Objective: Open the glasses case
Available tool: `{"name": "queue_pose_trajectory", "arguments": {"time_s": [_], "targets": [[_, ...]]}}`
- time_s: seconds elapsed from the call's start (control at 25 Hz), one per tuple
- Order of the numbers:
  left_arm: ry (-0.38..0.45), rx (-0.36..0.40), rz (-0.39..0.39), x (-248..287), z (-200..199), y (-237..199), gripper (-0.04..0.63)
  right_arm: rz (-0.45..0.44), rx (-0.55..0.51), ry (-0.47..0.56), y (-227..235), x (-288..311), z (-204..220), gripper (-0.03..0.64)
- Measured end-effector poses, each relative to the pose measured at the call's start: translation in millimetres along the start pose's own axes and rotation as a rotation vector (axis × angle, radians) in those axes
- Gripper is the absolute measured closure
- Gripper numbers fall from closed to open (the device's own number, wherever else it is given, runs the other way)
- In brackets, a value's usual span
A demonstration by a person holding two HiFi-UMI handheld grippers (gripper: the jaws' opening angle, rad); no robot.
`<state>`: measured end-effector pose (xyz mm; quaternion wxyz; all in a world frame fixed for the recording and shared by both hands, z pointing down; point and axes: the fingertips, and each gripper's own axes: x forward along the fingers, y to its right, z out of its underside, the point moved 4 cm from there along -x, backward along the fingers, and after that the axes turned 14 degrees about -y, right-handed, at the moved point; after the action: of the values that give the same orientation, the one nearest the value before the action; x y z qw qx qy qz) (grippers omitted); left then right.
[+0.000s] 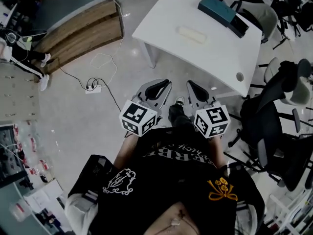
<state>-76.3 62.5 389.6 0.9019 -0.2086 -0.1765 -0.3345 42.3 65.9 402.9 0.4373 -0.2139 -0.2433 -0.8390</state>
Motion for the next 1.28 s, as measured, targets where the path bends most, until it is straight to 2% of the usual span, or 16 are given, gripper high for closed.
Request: {"name": "queue_pose_trajectory", "arguments": {"time_s": [0.24, 0.56, 1.0, 1.28], "targets": [[0.012, 0.018, -0.013, 64.2, -50.7, -18.1, 0.551, -0.010, 0.020, -0.009, 78.8, 29.3, -34.6, 0.604], [-0.024, 0.016, -0.064, 124.5, -80.4, -33.7, 0.551, -0.041, 0.011, -0.016, 145.8, 57.3, -58.4, 0.604], [-0.067, 0.031, -0.094, 152.1, -90.0, -37.9, 0.551, -0.098, 0.024, -0.032, 167.0, 74.7, -63.9, 0.604], [-0.095, 0.014, -0.126, 149.6, -89.4, -66.7, 0.551, -0.103, 0.023, -0.057, 164.9, 96.4, -70.9, 0.604]]}}
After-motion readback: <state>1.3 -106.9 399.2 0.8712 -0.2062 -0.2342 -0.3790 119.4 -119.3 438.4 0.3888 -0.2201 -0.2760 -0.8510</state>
